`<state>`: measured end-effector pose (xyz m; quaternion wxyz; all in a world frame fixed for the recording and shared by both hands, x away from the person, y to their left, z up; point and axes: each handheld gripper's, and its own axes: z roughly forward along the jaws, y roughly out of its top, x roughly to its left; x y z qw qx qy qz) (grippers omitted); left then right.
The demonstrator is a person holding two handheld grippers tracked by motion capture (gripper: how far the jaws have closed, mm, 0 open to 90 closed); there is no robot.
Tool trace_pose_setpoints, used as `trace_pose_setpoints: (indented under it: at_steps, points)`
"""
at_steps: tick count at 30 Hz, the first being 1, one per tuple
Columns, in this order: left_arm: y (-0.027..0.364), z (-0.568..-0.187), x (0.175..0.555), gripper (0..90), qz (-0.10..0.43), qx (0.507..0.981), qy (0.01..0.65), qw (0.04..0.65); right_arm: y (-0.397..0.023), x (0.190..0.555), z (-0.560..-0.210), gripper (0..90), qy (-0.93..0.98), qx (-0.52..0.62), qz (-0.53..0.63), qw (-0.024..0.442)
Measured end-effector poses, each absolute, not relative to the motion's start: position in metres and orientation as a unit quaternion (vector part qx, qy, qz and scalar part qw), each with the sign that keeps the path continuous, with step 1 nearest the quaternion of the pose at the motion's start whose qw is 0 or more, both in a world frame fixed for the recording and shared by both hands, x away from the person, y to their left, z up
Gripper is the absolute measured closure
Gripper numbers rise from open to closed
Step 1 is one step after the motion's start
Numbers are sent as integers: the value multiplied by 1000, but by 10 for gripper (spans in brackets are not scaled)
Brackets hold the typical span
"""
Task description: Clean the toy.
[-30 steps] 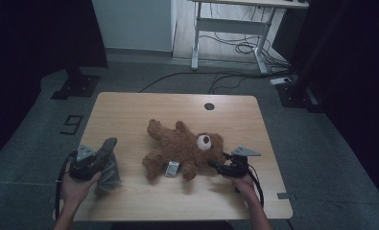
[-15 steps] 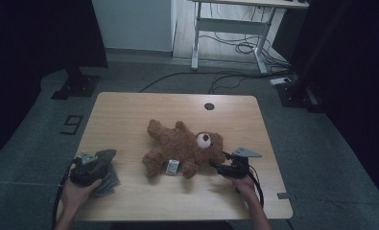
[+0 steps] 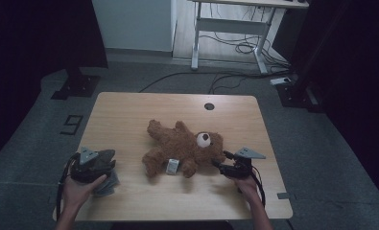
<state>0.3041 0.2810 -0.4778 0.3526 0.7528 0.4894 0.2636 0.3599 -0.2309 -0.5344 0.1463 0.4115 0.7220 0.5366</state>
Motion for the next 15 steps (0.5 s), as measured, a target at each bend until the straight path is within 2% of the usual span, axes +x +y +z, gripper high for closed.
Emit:
trace_pose_setpoints:
  at_steps: [15]
  points:
    - [238,-467,305,213,241,762,458,390,-233,344,-520,278,722,390,541,183]
